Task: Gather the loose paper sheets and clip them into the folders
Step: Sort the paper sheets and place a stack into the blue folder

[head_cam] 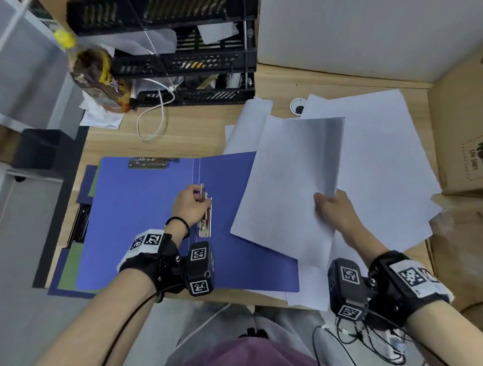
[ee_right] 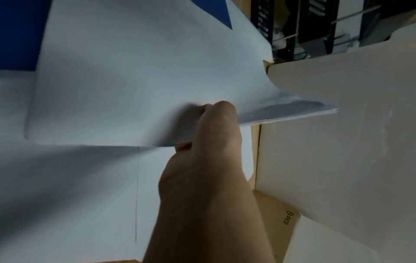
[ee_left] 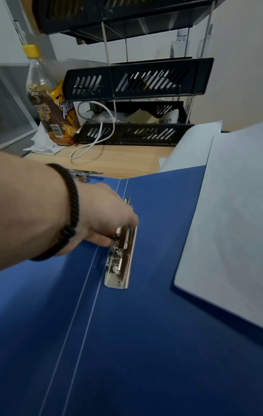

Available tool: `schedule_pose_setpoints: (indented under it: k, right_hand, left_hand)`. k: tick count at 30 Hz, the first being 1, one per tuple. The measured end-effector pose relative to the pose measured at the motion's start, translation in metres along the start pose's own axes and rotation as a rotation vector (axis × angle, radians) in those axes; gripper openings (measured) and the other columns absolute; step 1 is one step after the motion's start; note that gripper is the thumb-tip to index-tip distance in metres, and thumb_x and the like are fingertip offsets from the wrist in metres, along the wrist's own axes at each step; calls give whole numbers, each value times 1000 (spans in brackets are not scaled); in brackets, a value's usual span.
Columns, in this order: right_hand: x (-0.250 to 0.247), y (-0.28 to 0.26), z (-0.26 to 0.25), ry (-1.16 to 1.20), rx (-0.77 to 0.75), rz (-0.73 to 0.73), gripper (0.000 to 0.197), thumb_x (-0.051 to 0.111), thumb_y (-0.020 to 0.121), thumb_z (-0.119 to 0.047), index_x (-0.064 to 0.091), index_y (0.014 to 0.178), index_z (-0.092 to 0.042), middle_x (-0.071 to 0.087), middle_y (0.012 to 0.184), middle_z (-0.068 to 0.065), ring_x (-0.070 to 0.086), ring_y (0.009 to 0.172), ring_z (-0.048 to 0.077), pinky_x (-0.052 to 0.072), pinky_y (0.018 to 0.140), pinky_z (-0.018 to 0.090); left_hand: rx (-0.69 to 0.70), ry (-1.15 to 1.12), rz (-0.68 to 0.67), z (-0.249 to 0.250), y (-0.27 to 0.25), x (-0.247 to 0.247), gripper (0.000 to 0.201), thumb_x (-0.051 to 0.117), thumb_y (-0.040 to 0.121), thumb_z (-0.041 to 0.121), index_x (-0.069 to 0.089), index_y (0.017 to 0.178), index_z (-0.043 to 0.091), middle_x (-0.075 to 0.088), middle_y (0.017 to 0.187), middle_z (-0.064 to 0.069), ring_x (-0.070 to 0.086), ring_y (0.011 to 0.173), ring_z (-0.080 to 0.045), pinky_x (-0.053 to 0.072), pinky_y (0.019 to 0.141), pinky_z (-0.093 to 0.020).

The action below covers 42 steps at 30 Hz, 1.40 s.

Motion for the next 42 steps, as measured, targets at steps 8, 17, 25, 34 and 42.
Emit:
schedule_pose_setpoints:
  k: [8,17,25,34,42]
  right_hand:
    - [51,-49,-32,-312,-200,-154,37,46,92,-7,29,60,-14,41,56,1,35,51,14,27,47,23]
    - [96,-62,-7,-239,-51,-156,31,46,95,-10,40,64,-11,48,62,3,44,56,17,33,52,27]
    - [105,-63,10,-196,9,-160,27,46,96,-16,47,70,-11,51,67,3,46,60,18,36,56,28]
    - [117,-57,17,-130,28,-176,38,45,98,-15,37,61,-17,43,58,-1,41,52,16,32,50,25]
    - [120,-47,19,-98,46,-196,34,43,98,-15,39,64,-17,43,63,-1,40,56,15,32,53,26]
  left_hand:
    - [29,-145,-93,-21,-11,6,37,69,83,29,50,114,23,64,96,-4,63,83,-25,56,79,-45]
    - [47,-156,-208,-33,-21,-6,50,64,87,36,44,132,27,63,90,3,65,91,-27,55,83,-48]
    - [-1,-149,-159,-44,-25,-15,52,44,86,-9,49,126,23,57,79,0,65,74,-33,59,71,-48]
    - [-68,-281,-280,-42,-21,-12,34,44,96,9,56,122,27,59,83,-2,60,63,-17,58,74,-37]
    - [-48,-378,-250,-34,-22,-13,21,50,98,26,63,106,12,55,74,-1,54,61,-14,55,72,-31]
Point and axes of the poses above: each hand's wrist, its own y-axis towards the middle knuckle, its own x-axis out of the palm, z = x × y, the point moved 6 cm from there along y, towards the middle knuckle
